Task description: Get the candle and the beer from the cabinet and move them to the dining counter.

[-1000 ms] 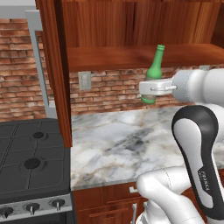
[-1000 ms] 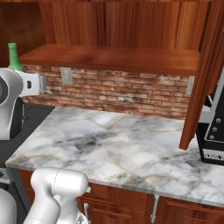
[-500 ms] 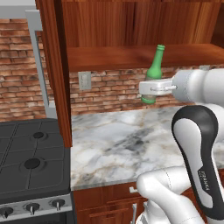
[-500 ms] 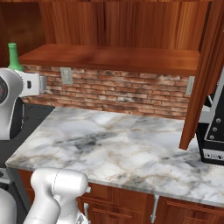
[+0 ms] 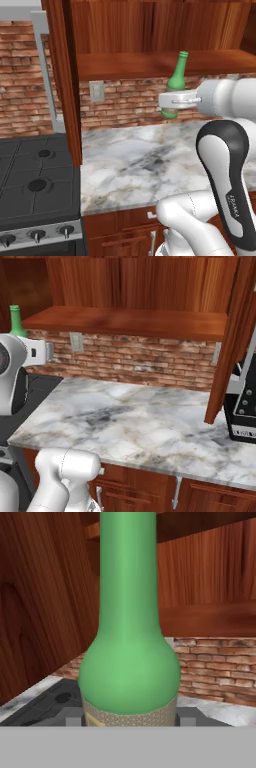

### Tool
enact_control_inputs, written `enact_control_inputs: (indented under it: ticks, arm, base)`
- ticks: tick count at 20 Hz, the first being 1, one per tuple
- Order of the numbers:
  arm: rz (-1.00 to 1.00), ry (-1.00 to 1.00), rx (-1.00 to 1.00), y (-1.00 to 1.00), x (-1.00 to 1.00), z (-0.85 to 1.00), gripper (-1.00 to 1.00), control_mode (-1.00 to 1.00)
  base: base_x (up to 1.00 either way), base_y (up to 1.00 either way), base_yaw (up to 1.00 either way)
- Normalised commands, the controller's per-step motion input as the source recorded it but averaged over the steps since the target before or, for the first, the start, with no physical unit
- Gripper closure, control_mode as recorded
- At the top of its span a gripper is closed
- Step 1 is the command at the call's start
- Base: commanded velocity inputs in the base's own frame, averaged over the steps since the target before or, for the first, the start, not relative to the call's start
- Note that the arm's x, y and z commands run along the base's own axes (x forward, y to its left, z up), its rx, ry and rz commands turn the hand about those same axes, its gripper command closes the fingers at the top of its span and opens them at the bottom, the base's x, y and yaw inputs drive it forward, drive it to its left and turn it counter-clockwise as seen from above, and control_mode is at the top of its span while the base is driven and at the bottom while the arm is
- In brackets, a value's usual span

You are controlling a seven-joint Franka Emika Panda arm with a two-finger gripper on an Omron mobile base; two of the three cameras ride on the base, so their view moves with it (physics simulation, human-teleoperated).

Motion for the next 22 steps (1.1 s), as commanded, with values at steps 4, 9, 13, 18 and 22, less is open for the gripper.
enact_control_inputs:
  ticks: [4,9,13,18,22]
  arm:
    - [0.0,0.0,0.0,0.0,0.0,0.0,1.0,1.0]
    - [0.0,0.0,0.0,0.0,0.0,0.0,1.0,1.0]
    - [0.0,0.0,0.0,0.0,0.0,0.0,1.0,1.0]
    - [0.0,0.0,0.0,0.0,0.0,0.0,1.0,1.0]
    - [0.0,0.0,0.0,0.0,0.0,0.0,1.0,1.0]
  base:
    - [-0.6,0.01,0.0]
    - [-0.62,0.0,0.0]
    - [-0.56,0.0,0.0]
    - [-0.56,0.0,0.0]
    - [-0.5,0.0,0.19]
